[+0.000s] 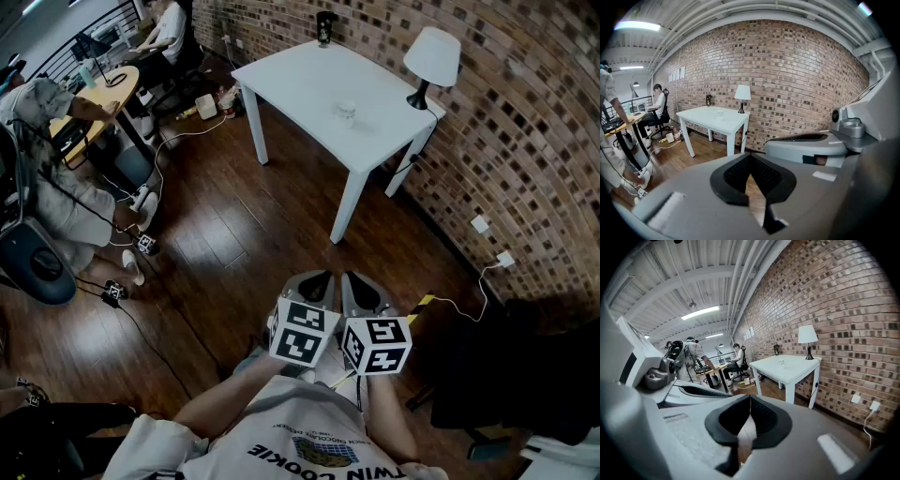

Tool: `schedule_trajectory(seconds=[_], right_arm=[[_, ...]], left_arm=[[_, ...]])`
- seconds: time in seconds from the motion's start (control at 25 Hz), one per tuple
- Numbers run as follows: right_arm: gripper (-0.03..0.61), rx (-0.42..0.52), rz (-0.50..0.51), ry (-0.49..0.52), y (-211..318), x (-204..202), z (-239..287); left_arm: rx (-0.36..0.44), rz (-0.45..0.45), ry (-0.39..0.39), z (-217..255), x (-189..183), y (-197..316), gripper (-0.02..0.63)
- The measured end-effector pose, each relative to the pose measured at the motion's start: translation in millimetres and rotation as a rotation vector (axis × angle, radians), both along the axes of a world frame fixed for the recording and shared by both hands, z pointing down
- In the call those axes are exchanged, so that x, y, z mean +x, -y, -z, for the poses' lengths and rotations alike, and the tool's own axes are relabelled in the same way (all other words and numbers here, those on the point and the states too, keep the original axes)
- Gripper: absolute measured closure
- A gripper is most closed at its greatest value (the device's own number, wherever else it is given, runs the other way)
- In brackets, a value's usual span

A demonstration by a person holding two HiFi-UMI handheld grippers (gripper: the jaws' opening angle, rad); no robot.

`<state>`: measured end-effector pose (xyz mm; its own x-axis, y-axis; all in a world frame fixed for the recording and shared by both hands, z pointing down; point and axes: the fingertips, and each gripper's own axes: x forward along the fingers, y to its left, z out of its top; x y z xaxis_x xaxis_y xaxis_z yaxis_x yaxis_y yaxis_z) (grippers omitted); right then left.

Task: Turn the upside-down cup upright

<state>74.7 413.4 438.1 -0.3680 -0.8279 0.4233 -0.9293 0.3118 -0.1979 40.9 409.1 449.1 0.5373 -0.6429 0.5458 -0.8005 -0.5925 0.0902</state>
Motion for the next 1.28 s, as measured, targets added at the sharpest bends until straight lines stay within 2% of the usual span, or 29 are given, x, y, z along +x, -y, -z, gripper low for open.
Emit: schedule_trajectory(seconds=[0.6,1.0,1.28], right_arm=[[0.572,0.018,-0.069,-0.03,211,-31,10],[0.558,-0.002,-0.086,-0.106,298,-33,1],[0.477,0.014,-0.09,-0.127,369,-3,-10]], left_arm=[[-0.029,-0.089,-0.035,7,-29,213,0.611],[-0.025,-0.127,-0.092,6,-32,297,0.611],[-0.038,-0.09,-0.088,-6,-27,350,0.611]])
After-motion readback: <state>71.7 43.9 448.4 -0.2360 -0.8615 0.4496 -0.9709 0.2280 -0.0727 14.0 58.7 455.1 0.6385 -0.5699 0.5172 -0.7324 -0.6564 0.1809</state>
